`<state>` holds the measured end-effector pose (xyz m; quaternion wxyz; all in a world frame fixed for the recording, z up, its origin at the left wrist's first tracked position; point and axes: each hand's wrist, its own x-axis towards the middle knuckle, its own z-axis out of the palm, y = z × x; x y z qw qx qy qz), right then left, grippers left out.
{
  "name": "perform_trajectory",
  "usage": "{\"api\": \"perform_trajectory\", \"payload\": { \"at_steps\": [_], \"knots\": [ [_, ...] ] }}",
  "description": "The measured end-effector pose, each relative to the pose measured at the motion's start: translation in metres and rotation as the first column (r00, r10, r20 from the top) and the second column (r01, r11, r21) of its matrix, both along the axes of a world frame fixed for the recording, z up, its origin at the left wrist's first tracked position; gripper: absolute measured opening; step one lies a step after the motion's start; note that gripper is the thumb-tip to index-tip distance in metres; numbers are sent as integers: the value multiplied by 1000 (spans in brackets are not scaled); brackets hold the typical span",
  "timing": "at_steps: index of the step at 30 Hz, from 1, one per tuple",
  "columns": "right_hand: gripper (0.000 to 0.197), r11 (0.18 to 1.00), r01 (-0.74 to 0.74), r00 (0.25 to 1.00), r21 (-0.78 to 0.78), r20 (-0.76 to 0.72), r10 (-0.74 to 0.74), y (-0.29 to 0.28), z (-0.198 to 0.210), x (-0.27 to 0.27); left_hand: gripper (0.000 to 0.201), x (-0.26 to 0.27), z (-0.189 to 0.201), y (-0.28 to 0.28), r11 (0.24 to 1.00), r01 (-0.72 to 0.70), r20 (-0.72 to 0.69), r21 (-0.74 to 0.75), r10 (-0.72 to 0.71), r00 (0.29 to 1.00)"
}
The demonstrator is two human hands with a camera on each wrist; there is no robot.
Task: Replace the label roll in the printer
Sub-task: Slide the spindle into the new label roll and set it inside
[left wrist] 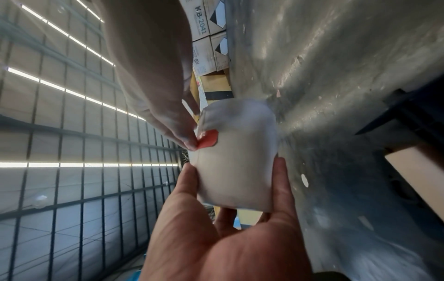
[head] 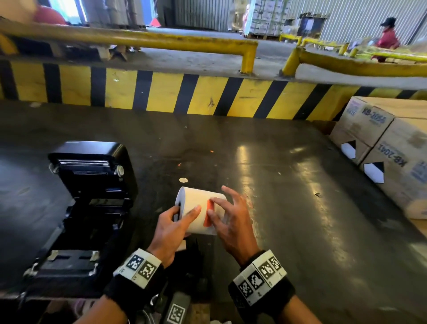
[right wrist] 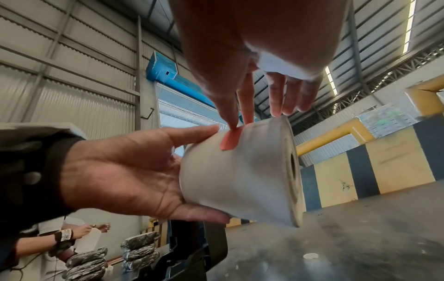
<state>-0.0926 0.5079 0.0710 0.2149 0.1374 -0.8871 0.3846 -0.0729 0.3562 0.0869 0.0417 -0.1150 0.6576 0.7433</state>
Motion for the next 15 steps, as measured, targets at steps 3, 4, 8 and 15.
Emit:
{"api": "perform_trajectory", "payload": {
  "at_steps": [3,4,8,15],
  "knots": [
    [18,996,-60,997,-67,47,63,0,4,1,37,5,1,-4,1000,-19,-7,-18,18,1000],
    [15,994,-79,994,-82,64,84,0,4,1,38,7,0,-5,999,-29,-6,-21,29,1000],
    [8,982,-144,986,-121,71,154,-8,-5,-6,44,12,-7,-11,997,-69,29,-25,69,997],
    [7,954,-290,957,-78,-41,288,-6,-21,5,43,11,-23,-22,989,-148,212,7,143,967]
  ]
}}
